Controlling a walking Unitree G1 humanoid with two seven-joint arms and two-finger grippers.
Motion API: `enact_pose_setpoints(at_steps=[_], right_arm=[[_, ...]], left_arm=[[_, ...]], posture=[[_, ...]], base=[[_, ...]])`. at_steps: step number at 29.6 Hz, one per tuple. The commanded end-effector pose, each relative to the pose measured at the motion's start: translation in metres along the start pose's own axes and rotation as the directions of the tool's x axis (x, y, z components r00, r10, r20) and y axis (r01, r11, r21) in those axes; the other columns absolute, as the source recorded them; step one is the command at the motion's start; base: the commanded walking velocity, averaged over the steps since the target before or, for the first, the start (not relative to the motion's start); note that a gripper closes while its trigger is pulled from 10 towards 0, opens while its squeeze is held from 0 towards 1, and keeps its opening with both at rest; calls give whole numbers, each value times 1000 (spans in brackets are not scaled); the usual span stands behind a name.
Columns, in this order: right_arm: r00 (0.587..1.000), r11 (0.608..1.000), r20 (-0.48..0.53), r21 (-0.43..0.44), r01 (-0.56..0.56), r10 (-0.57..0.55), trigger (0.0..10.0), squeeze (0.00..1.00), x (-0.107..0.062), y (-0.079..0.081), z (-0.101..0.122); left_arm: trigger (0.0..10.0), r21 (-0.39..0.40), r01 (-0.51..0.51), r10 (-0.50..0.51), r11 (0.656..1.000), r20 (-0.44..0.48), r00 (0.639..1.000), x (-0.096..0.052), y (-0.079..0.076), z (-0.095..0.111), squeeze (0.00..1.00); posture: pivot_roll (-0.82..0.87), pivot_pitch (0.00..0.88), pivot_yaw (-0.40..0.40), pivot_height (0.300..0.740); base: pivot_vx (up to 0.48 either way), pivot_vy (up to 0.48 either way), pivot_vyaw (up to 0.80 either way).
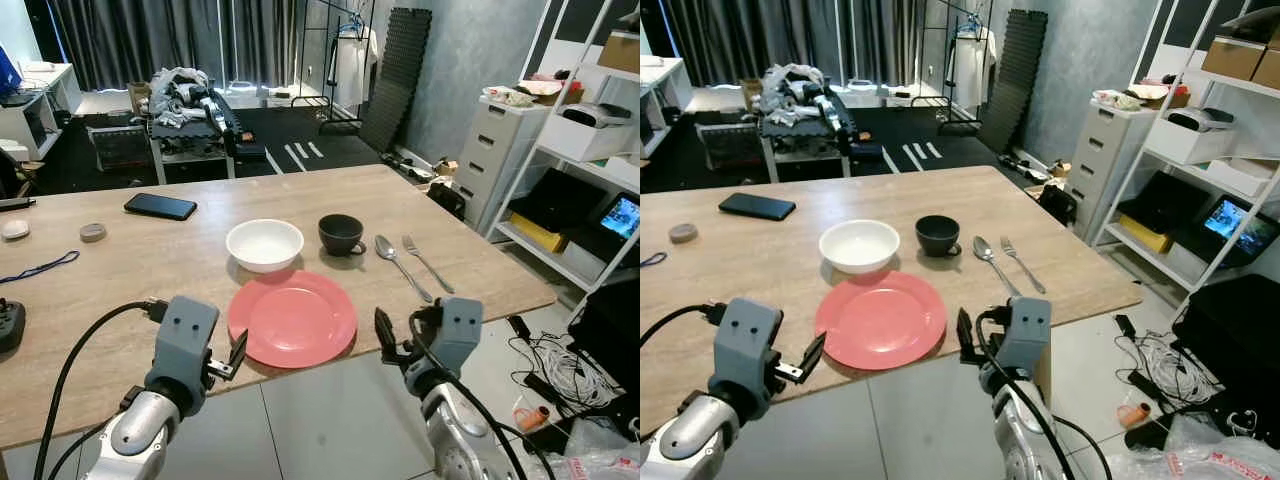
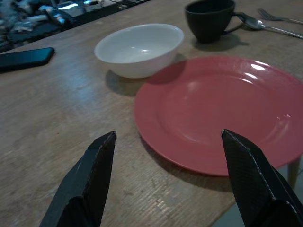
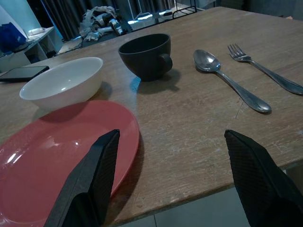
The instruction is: Setting the table
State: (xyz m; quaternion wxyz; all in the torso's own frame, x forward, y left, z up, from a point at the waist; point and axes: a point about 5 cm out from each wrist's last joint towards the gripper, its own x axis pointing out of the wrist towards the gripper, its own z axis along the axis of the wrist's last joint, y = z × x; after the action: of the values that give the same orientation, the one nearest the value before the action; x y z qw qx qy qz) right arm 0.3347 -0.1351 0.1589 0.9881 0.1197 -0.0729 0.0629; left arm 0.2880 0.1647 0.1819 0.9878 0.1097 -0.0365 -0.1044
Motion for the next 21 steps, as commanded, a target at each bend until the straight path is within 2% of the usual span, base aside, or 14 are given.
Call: enact_pose_setpoints(at_steps=[1, 2, 7, 9, 10, 13, 14, 15, 16, 17, 18, 19, 20, 21], right_arm=[[1000, 1000, -8, 7, 20, -20, 10000, 0, -3, -3, -4], [1000, 1000, -8, 7, 20, -20, 10000, 0, -3, -3, -4], [998, 998, 8, 15, 58, -58, 10000, 0, -2, -7, -2], [997, 997, 0, 25, 74, -74, 10000, 0, -3, -8, -4], [997, 997, 0, 25, 74, -74, 10000, 0, -3, -8, -4], [997, 995, -1, 62, 79, -79, 10000, 0, -4, -7, -5], [997, 995, -1, 62, 79, -79, 10000, 0, -4, -7, -5], [997, 995, 7, 64, 77, -78, 10000, 0, -3, -7, -4], [997, 995, 26, 68, 73, -74, 10000, 0, -1, -4, -1], [997, 995, 26, 68, 73, -74, 10000, 0, -1, -4, -1], [997, 995, 38, 73, 65, -68, 10000, 0, 1, -2, 1], [997, 995, 43, 76, 61, -64, 10000, 0, 2, -1, 2], [997, 995, 43, 76, 61, -64, 10000, 0, 2, -1, 2], [997, 995, 55, 82, 54, -59, 10000, 0, 3, 0, 5]], left_arm=[[10000, 38, 25, -24, 999, -29, 999, -3, -3, -4, 0], [10000, 38, 25, -24, 999, -29, 999, -3, -3, -4, 0], [10000, 194, 65, -50, 979, -80, 996, -7, 1, -6, 0], [10000, 349, 124, -112, 929, -56, 992, -14, 4, -1, 0], [10000, 349, 124, -112, 929, -56, 992, -14, 4, -1, 0], [10000, 557, 236, -227, 796, -87, 970, -20, 12, -1, 0], [10000, 557, 236, -227, 796, -87, 970, -20, 12, -1, 0], [10000, 602, 260, -251, 755, -100, 963, -21, 14, -2, 0], [10000, 680, 311, -299, 664, -140, 944, -18, 17, -8, 0], [10000, 680, 311, -299, 664, -140, 944, -18, 17, -8, 0], [10000, 722, 353, -335, 595, -176, 926, -12, 16, -15, 0], [10000, 738, 369, -348, 565, -192, 918, -9, 14, -18, 0], [10000, 738, 369, -348, 565, -192, 918, -9, 14, -18, 0], [10000, 759, 400, -374, 514, -222, 901, -3, 11, -24, 0]], posture=[[98, 103, 36, 740], [98, 103, 36, 740], [105, 104, 41, 740], [112, 105, 45, 740], [112, 105, 45, 740], [121, 107, 58, 740], [121, 107, 58, 740], [121, 107, 58, 740], [123, 110, 65, 740], [123, 110, 65, 740], [123, 109, 66, 740], [123, 109, 66, 740], [123, 109, 66, 740], [124, 107, 66, 740]], base=[[0, 0, 0], [0, 0, 0], [0, 0, 0], [0, 0, 0], [0, 0, 0], [0, 0, 0], [0, 0, 0], [0, 0, 0], [0, 0, 0], [0, 0, 0], [0, 0, 0], [0, 0, 0], [0, 0, 0], [0, 0, 0]])
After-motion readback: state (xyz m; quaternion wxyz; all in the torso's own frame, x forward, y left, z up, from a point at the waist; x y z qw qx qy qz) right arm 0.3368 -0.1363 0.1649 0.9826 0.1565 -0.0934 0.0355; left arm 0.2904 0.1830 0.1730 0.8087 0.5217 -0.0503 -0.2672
